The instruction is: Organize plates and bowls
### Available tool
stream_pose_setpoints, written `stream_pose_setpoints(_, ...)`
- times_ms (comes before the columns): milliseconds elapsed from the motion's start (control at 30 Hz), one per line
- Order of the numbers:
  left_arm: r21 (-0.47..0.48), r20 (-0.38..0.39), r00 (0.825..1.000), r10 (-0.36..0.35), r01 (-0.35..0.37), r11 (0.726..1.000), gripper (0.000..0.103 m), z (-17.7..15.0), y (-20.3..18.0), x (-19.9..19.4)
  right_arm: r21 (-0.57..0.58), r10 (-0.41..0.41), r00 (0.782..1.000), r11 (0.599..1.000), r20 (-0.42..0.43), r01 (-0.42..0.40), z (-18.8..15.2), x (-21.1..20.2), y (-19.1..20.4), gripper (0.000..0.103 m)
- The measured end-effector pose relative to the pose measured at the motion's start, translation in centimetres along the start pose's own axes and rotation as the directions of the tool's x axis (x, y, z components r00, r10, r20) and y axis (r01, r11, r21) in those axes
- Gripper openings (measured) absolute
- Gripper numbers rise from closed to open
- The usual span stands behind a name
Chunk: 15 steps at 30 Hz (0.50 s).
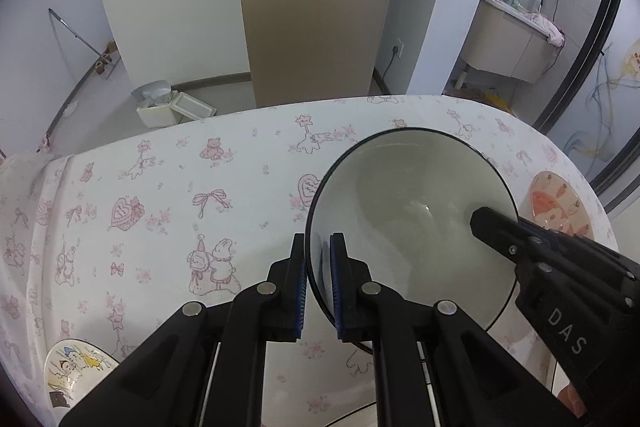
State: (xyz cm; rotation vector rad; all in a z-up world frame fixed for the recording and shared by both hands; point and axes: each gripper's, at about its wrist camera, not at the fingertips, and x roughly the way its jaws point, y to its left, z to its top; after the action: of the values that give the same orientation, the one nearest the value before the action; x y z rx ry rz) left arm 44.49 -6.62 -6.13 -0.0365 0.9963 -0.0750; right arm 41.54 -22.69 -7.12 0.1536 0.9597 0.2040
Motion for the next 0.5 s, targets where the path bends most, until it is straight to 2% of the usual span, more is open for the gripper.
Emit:
stream_pose_setpoints(133,0.0,-0.01,1.0,-0.017,0.017,1.0,0.01,0.08,0.32,0.13,-0.058,-0.009,1.0,0.998,0.009,0.01,0.07,-0.06,0.41,0.009)
stream_pose_setpoints(500,-0.016,0.001,0.999,-0.044,0.044,0.999,0.01,0.28,0.92,-0.25,-0.033,0.012,1.0,0.999,-0.012,-0.012,0.31,-0.19,-0.34,0.011)
